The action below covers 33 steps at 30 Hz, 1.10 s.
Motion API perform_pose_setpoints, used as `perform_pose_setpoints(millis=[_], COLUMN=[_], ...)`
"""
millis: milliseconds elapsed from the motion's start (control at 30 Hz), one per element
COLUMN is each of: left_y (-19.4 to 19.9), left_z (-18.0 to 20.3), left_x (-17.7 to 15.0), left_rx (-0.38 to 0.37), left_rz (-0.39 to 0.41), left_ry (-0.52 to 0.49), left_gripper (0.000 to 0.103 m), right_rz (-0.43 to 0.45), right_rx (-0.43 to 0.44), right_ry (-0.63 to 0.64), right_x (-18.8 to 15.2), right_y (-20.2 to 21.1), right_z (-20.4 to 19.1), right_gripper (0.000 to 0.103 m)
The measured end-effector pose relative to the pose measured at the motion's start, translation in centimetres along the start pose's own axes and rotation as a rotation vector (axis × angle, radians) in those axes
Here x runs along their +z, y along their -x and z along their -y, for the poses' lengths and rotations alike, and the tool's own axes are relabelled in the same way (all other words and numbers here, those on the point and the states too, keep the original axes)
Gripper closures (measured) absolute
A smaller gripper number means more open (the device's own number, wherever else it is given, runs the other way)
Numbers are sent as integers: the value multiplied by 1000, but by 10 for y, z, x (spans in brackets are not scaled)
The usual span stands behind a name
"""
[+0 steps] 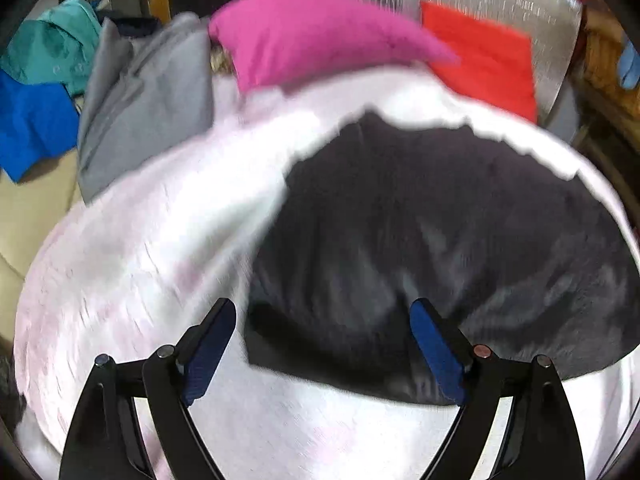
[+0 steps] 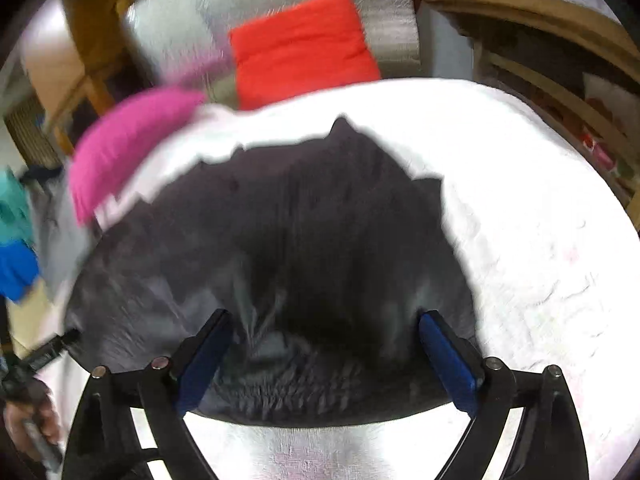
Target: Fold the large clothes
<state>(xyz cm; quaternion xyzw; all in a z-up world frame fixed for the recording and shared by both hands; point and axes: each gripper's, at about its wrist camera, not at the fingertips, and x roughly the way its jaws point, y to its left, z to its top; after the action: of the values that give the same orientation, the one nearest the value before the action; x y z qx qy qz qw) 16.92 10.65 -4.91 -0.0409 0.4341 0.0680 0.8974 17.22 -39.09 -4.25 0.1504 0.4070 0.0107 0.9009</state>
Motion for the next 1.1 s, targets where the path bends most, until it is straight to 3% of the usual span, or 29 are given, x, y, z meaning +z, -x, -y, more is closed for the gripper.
perform_pose_setpoints(millis=[100,233,300,400,467,567,700,767,867,900,933,967,1033,1100], left_y=[-2,-33,-41,-49,-49,-51,-62,-79,-103,-111,-120,-124,-126,-120], left_z=[-24,-40,-32,-25,-18,-1,28,42,53,55,59,60,55,46], left_x=[21,43,47,54,64,82,104,113,121,122,122,121,125,129], left_rx=[-44,-164,-188,-213,-220,-230,-224,-207,-184,-172,-136,-106,-94,-108], left_rz=[19,-63,-88,-97,-80,-54,-30,-51,-92,-109,-133,-143,-146,-99], left_ry=[34,52,41,36,26,-21,-97,-122,-135,-146,-171,-187,-166,-122], left_gripper=[13,13,13,13,13,13,13,13,13,14,36,79,90,91], right_rz=[-6,-88,-122,-74,-59,-49,-83,-128,-158,-170,-197,-207,-162,-67], right_rx=[14,104,140,98,117,73,35,-13,-16,12,26,-19,-46,-73], right_ry=[-64,-162,-190,-157,-121,-6,71,109,119,120,126,158,209,229], right_x=[18,36,41,52,63,90,112,116,111,110,109,109,111,115], right_y=[4,-21,-36,-43,-46,-62,-96,-118,-135,-139,-143,-144,-131,-110], right_z=[33,72,80,74,61,34,14,10,8,7,5,0,-10,-13], right_gripper=[7,7,7,7,7,7,7,7,10,26,73,86,94,94])
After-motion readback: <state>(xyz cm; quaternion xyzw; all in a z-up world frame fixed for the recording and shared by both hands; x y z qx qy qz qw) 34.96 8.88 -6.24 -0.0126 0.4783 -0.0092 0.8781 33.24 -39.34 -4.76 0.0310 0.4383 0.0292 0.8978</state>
